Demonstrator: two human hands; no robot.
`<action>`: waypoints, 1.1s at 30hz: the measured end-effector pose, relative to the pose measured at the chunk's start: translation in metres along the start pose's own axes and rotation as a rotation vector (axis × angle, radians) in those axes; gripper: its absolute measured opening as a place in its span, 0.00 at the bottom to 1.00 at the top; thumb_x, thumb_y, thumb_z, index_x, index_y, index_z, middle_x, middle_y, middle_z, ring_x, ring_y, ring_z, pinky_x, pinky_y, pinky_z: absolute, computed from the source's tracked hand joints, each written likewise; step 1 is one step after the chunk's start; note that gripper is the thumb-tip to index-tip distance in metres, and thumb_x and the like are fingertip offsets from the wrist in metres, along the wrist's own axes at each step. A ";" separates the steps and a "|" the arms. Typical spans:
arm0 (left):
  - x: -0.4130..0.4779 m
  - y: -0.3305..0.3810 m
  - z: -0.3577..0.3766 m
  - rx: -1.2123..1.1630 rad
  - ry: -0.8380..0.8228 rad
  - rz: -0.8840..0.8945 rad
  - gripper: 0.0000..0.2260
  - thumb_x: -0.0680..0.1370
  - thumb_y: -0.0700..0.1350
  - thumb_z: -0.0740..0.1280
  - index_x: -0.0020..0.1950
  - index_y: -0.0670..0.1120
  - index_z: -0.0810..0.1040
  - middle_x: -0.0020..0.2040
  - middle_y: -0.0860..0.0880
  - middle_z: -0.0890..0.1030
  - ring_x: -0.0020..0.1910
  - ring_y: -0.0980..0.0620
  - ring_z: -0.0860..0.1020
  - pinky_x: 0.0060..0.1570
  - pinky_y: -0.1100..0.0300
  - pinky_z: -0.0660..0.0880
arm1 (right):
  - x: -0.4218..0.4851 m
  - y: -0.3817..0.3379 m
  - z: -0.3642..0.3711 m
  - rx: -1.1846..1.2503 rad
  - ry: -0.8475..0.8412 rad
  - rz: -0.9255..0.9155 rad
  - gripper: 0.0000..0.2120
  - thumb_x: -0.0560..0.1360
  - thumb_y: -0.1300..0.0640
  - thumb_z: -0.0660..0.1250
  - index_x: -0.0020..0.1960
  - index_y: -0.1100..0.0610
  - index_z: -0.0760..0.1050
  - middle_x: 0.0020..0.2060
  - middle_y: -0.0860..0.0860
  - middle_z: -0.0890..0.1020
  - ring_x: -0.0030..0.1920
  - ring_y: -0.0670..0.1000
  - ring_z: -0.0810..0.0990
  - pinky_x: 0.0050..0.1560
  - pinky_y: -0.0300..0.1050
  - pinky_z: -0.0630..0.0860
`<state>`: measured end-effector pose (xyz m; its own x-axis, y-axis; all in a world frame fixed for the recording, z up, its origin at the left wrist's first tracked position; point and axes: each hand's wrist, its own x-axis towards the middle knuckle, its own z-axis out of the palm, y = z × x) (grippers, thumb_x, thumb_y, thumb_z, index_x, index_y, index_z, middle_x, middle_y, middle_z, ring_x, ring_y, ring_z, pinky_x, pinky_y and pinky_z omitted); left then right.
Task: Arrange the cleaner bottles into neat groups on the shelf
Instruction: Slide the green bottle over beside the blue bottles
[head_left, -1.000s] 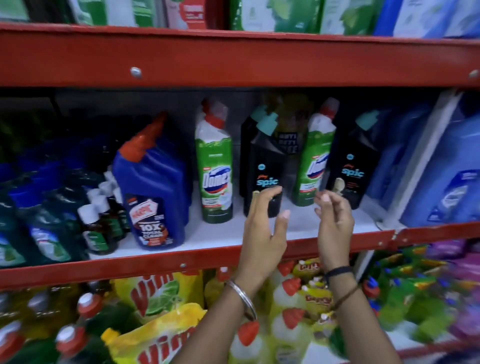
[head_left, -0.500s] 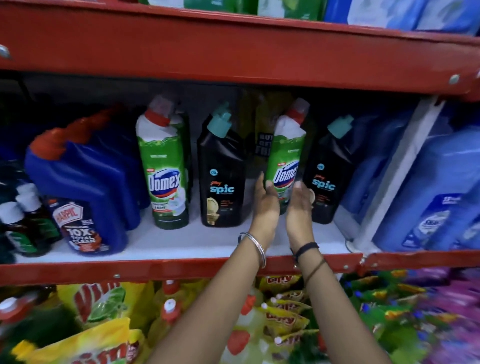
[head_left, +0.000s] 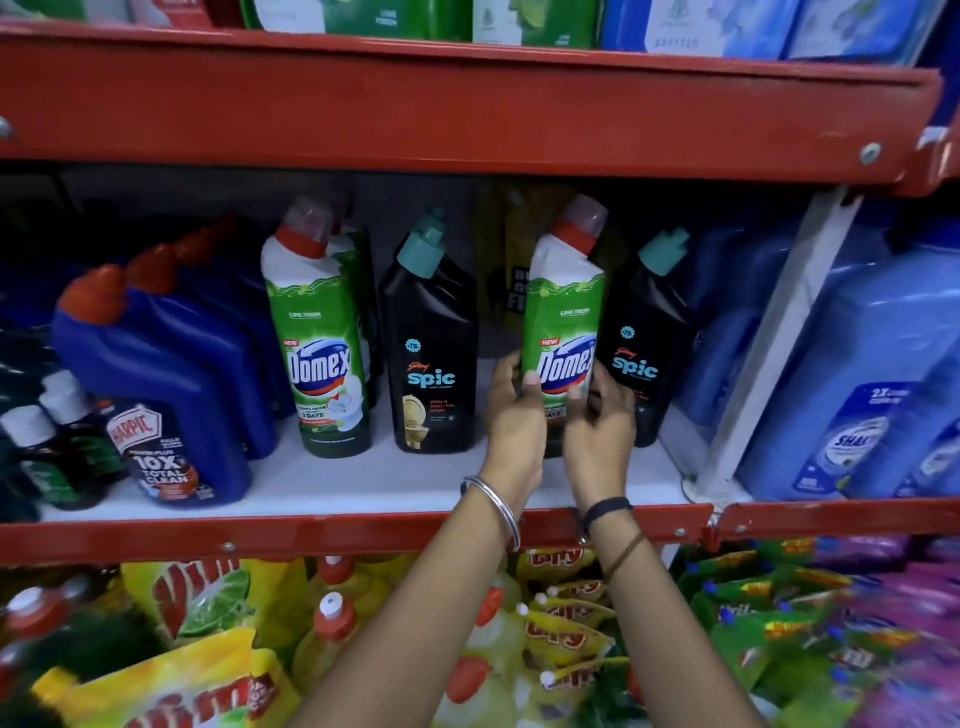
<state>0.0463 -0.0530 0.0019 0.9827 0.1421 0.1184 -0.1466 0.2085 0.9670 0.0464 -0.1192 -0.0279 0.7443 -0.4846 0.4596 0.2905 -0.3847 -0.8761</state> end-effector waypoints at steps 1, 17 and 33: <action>-0.004 0.004 -0.002 -0.005 -0.010 0.005 0.13 0.81 0.38 0.56 0.64 0.44 0.70 0.54 0.44 0.80 0.53 0.47 0.80 0.53 0.57 0.79 | -0.003 -0.003 -0.005 0.027 -0.005 -0.014 0.20 0.75 0.61 0.63 0.67 0.56 0.71 0.61 0.59 0.73 0.60 0.57 0.75 0.64 0.51 0.72; -0.055 0.036 -0.114 0.111 0.077 0.228 0.17 0.75 0.36 0.61 0.58 0.55 0.68 0.60 0.48 0.78 0.57 0.56 0.77 0.56 0.60 0.76 | -0.102 -0.063 0.036 0.315 -0.064 -0.020 0.18 0.75 0.58 0.67 0.64 0.54 0.74 0.49 0.45 0.74 0.46 0.35 0.77 0.43 0.25 0.73; -0.025 0.024 -0.218 0.242 0.199 0.286 0.21 0.77 0.37 0.61 0.65 0.58 0.68 0.62 0.47 0.75 0.60 0.54 0.74 0.60 0.55 0.73 | -0.136 -0.084 0.127 0.286 -0.163 -0.025 0.16 0.72 0.63 0.69 0.56 0.48 0.74 0.57 0.55 0.77 0.45 0.29 0.77 0.42 0.23 0.72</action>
<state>-0.0063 0.1594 -0.0270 0.8617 0.3506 0.3669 -0.3565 -0.0962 0.9293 -0.0026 0.0787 -0.0351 0.8144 -0.3371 0.4724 0.4499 -0.1474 -0.8808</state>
